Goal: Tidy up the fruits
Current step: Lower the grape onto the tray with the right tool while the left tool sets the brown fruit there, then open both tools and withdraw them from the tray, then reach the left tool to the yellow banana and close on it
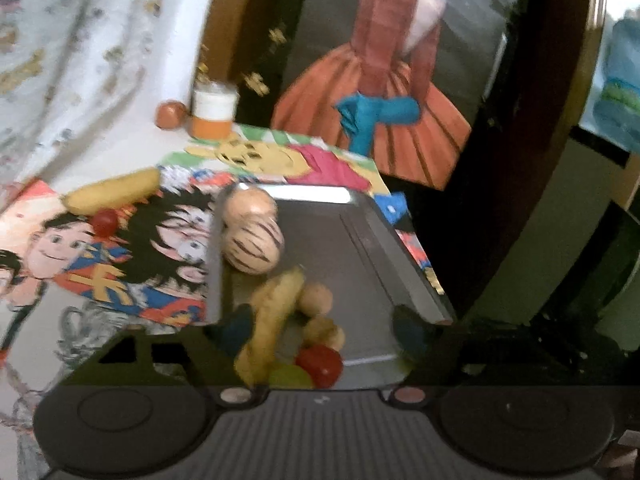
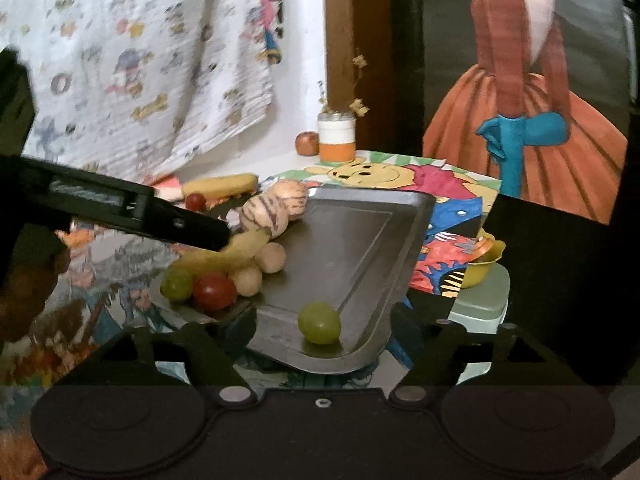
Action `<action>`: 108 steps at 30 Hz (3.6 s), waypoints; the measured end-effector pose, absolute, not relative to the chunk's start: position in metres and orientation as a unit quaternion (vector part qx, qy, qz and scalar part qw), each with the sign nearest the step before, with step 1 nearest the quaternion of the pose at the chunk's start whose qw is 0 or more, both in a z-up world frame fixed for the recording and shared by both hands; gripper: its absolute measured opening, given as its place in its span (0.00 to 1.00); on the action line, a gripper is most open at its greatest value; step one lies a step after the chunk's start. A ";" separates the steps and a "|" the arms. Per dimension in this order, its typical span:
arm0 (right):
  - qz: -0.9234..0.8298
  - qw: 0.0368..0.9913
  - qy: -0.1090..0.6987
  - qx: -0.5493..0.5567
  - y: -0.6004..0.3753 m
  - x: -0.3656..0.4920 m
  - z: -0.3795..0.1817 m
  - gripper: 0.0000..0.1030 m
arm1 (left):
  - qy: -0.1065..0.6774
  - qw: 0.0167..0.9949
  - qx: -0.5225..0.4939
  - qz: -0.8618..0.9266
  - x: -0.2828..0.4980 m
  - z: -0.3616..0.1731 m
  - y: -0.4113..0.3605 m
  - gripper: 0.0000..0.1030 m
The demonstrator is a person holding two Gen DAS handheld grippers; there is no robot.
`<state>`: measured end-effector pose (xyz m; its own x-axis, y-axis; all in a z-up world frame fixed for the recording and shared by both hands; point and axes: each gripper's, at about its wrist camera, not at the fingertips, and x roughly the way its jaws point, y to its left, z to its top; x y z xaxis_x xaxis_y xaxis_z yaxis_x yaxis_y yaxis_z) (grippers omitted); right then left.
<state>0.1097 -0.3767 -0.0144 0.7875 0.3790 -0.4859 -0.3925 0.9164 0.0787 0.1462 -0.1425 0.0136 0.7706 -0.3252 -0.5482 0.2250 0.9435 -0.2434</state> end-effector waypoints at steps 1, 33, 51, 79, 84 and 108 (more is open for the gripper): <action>0.198 0.947 0.251 -0.005 -0.378 0.108 -0.013 0.80 | 0.297 0.941 -0.080 -0.140 0.143 0.015 -0.140 0.87; 0.102 0.948 0.295 0.057 -0.324 -0.003 0.027 0.99 | 0.342 0.935 -0.064 -0.067 0.036 0.013 -0.056 1.00; 0.153 0.924 0.345 0.058 -0.270 -0.031 0.042 1.00 | 0.358 0.932 -0.051 -0.007 -0.019 0.020 -0.001 1.00; 0.308 0.919 0.227 -0.098 -0.227 0.201 0.190 1.00 | 0.294 0.953 0.079 0.012 0.206 0.160 0.043 1.00; 0.300 0.916 0.257 -0.074 -0.207 0.200 0.130 1.00 | 0.326 0.933 0.145 -0.046 0.265 0.140 0.010 1.00; 0.247 0.909 0.331 -0.051 -0.114 0.270 -0.005 0.75 | 0.500 0.855 0.028 -0.136 0.406 0.016 0.018 0.76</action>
<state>0.2699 -0.1140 -0.0053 0.6587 0.4143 -0.6280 -0.4824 0.8731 0.0701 0.4064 0.0184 0.0159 0.4622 -0.2052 -0.8627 0.2611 0.9612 -0.0887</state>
